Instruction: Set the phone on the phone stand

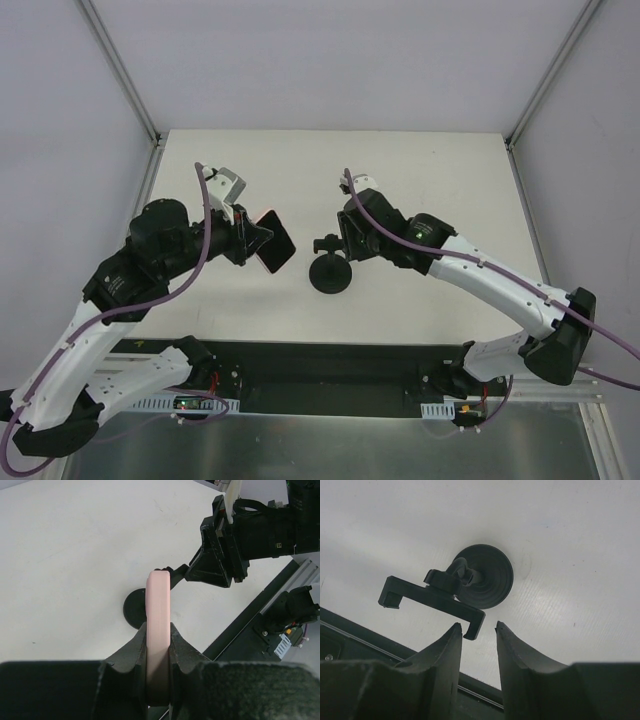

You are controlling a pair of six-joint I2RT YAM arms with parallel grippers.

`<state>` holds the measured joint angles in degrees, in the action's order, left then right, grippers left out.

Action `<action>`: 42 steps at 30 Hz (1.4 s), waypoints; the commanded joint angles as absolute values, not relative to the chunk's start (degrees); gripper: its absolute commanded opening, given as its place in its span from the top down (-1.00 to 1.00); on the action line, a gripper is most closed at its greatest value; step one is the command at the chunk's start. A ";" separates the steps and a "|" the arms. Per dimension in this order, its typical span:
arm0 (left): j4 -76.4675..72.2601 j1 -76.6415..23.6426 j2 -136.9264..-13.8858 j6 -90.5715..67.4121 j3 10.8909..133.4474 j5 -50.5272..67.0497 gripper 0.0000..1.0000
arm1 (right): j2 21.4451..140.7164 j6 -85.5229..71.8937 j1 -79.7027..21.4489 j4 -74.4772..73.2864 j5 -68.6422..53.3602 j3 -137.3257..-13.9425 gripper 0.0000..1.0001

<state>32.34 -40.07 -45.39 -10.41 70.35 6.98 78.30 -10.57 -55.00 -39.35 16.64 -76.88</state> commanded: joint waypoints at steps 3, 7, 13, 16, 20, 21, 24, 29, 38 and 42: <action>27.51 -40.08 -47.28 -9.50 71.89 11.95 1.00 | 78.92 -11.16 -55.46 -39.64 18.01 -78.93 0.31; 24.35 -40.17 -49.04 -8.00 71.02 16.85 1.00 | 80.15 -10.81 -55.46 -39.38 17.93 -79.45 0.43; 20.66 -40.08 -53.52 -6.06 72.42 20.39 1.00 | 80.77 -9.50 -55.20 -38.41 17.58 -78.75 0.68; 18.47 -40.17 -54.75 -5.80 72.51 22.58 1.00 | 80.60 -8.53 -54.84 -37.88 16.79 -78.66 0.95; 15.48 -40.08 -55.02 -3.00 70.59 28.45 1.00 | 79.55 -4.94 -54.32 -38.14 15.57 -78.40 0.99; 14.69 -39.90 -54.93 -2.03 70.14 34.92 1.00 | 79.28 -4.05 -53.97 -37.97 15.03 -78.22 0.99; 10.65 -39.90 -54.49 1.49 67.68 49.86 1.00 | 78.23 -0.44 -51.86 -36.40 8.54 -76.56 0.99; 3.87 -39.90 -55.54 9.28 63.72 61.94 1.00 | 77.61 5.79 -48.79 -34.89 -2.54 -75.24 0.99; 3.16 -39.73 -72.67 14.50 72.67 71.71 1.00 | 77.61 11.34 -45.97 -33.31 -12.83 -74.97 0.99; 4.13 -38.41 -76.99 16.00 74.88 72.95 1.00 | 77.08 11.95 -45.00 -33.22 -14.15 -74.62 0.99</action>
<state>8.03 -39.92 -75.88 12.53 70.35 65.95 79.20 10.28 -45.58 -36.14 -8.34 -74.91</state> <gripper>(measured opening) 0.114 0.062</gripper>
